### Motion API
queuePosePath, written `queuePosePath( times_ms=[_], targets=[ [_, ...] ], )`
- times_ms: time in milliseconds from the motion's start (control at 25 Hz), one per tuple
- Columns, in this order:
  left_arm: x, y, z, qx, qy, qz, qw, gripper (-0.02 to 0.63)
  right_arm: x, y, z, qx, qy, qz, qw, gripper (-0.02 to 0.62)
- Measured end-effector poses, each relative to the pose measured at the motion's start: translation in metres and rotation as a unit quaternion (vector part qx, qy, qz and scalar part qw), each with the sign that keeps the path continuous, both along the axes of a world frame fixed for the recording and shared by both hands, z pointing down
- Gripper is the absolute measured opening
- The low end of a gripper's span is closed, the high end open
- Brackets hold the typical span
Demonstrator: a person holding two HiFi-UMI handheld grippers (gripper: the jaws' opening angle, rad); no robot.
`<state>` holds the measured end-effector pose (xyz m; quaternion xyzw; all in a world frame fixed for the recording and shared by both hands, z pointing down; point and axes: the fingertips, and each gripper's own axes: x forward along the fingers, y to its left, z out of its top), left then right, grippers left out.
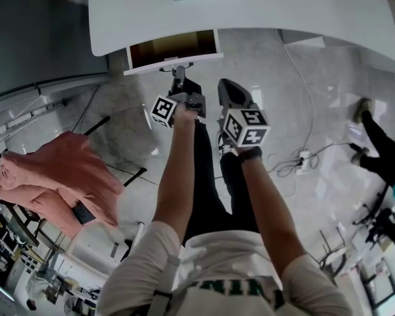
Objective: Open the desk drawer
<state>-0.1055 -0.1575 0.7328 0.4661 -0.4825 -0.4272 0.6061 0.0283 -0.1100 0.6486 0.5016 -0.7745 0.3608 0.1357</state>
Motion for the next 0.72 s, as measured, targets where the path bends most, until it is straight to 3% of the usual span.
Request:
queuePosePath(
  times_ms=[720],
  targets=[
    [0.01, 0.044, 0.014, -0.03, 0.001, 0.002, 0.9996, 0.014, 0.018, 0.015, -0.003, -0.007, 0.004, 0.012, 1.0, -0.005]
  ],
)
